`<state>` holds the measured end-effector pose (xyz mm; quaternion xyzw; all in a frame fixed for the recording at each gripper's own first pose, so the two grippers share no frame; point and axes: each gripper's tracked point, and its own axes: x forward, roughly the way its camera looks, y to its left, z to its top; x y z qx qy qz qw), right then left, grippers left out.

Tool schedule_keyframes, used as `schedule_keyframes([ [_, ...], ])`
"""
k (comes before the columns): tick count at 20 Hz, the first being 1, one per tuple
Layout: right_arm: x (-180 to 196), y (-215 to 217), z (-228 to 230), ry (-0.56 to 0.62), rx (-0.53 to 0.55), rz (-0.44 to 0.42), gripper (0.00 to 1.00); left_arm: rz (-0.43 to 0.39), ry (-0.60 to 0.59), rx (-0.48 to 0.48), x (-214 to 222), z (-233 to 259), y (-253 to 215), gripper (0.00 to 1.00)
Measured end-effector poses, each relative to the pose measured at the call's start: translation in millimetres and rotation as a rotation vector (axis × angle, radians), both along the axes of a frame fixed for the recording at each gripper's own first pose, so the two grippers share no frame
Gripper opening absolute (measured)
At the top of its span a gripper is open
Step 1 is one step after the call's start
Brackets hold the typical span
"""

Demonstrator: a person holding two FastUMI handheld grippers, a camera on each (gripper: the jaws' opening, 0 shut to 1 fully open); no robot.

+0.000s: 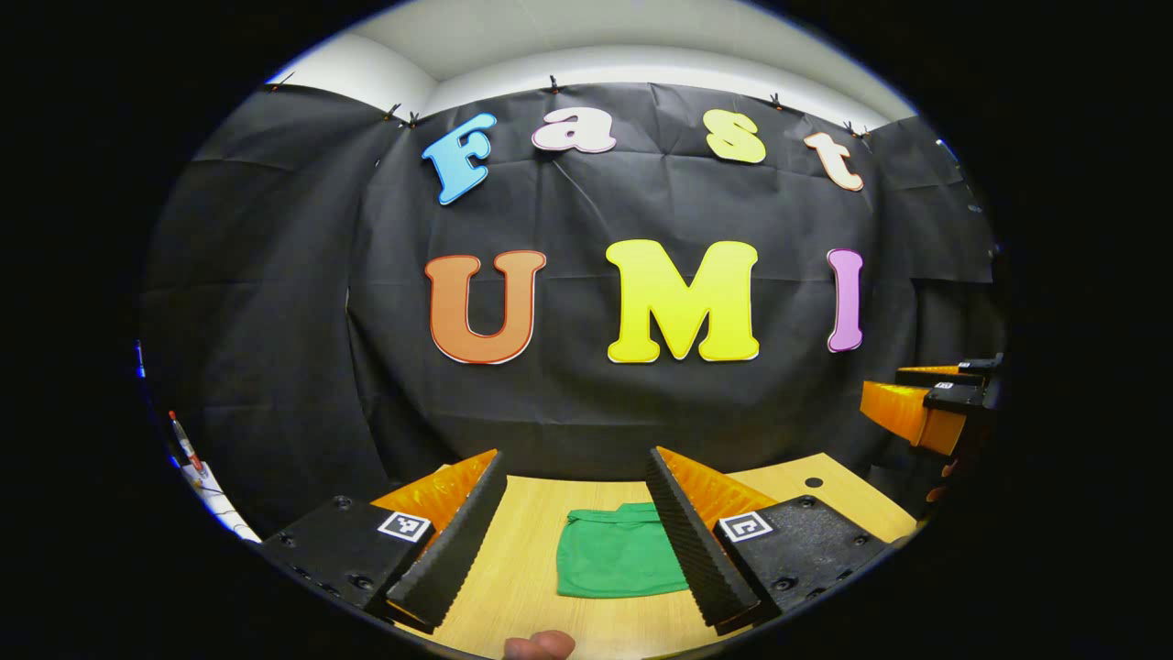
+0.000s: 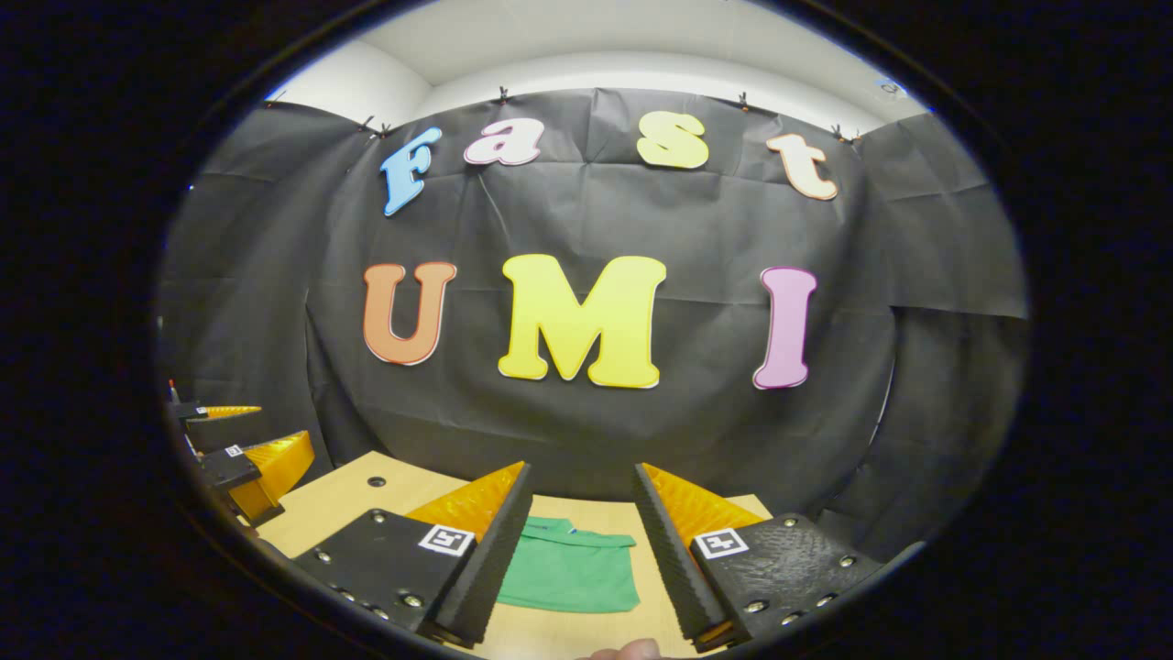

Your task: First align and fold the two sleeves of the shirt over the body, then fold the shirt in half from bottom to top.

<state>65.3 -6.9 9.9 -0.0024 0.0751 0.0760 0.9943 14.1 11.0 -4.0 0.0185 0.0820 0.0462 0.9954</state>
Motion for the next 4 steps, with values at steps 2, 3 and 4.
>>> schedule_keyframes([
  [2, -9.9, -0.1, -4.1, 0.009, -0.003, -0.003, 0.75, 0.008, -0.012, 0.000, -9.5, 4.0, 3.7, 0.98],
  [3, -14.1, 1.6, -5.4, 0.013, 0.007, -0.004, 0.72, 0.013, -0.009, 0.000, -11.8, 4.6, 4.3, 0.98],
  [4, -18.5, 0.8, -6.1, 0.014, 0.011, -0.008, 0.75, 0.014, -0.008, -0.002, -12.8, 5.1, 4.8, 0.88],
])
